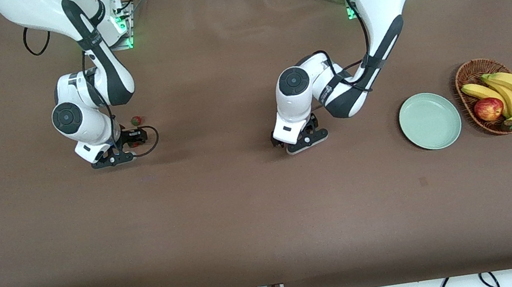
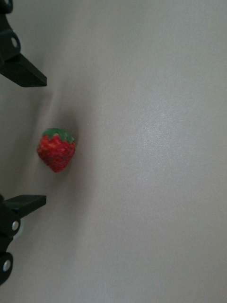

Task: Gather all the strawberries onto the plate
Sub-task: 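Grasp the mid-table strawberry with the left gripper while the right gripper grasps another, then release the strawberry on the plate while the right gripper sets another down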

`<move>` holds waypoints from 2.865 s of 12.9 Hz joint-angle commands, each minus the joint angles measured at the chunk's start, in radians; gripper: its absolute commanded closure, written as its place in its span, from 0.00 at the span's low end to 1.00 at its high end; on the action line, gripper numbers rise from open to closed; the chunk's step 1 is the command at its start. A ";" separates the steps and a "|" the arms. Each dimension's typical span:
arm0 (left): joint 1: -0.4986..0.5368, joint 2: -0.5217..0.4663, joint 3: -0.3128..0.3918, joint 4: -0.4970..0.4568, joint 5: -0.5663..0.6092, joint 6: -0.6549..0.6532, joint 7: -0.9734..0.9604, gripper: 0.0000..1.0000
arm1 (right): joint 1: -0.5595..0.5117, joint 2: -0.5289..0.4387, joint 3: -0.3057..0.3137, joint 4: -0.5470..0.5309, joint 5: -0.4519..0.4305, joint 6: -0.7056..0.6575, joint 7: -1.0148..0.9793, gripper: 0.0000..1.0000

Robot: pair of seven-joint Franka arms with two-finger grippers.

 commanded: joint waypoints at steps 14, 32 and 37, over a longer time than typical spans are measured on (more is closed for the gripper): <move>0.117 -0.046 -0.056 0.113 -0.017 -0.104 0.001 0.78 | 0.037 0.021 0.063 0.174 0.137 -0.085 0.126 0.84; 0.418 -0.282 0.408 -0.008 -0.572 -0.357 1.556 0.77 | 0.460 0.650 0.254 1.036 0.128 0.229 1.391 0.03; 0.418 -0.330 0.465 -0.305 -0.574 -0.046 1.638 0.76 | 0.350 0.491 0.217 1.030 0.117 -0.125 1.229 0.01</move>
